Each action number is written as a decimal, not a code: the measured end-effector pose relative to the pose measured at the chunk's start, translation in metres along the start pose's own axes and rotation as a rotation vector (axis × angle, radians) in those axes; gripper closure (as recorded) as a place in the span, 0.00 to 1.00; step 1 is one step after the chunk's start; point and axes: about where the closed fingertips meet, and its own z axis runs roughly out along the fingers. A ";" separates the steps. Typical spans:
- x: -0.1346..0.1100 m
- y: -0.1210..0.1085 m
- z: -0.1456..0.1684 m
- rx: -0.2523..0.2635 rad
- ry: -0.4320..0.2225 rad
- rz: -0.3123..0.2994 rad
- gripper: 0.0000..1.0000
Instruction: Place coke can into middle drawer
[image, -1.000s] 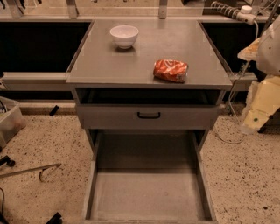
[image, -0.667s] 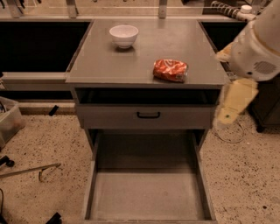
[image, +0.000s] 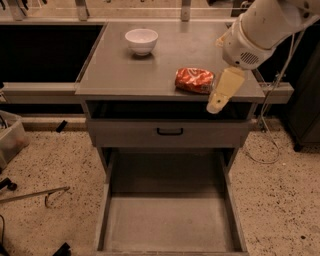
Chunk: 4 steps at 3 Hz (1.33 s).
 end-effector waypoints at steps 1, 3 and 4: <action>0.000 0.000 0.000 0.000 0.000 0.000 0.00; 0.002 -0.044 0.015 0.039 -0.046 0.016 0.00; 0.007 -0.071 0.026 0.044 -0.068 0.040 0.00</action>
Offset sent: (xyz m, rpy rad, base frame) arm 0.0523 -0.0078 0.0054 0.0185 -0.0701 -0.0178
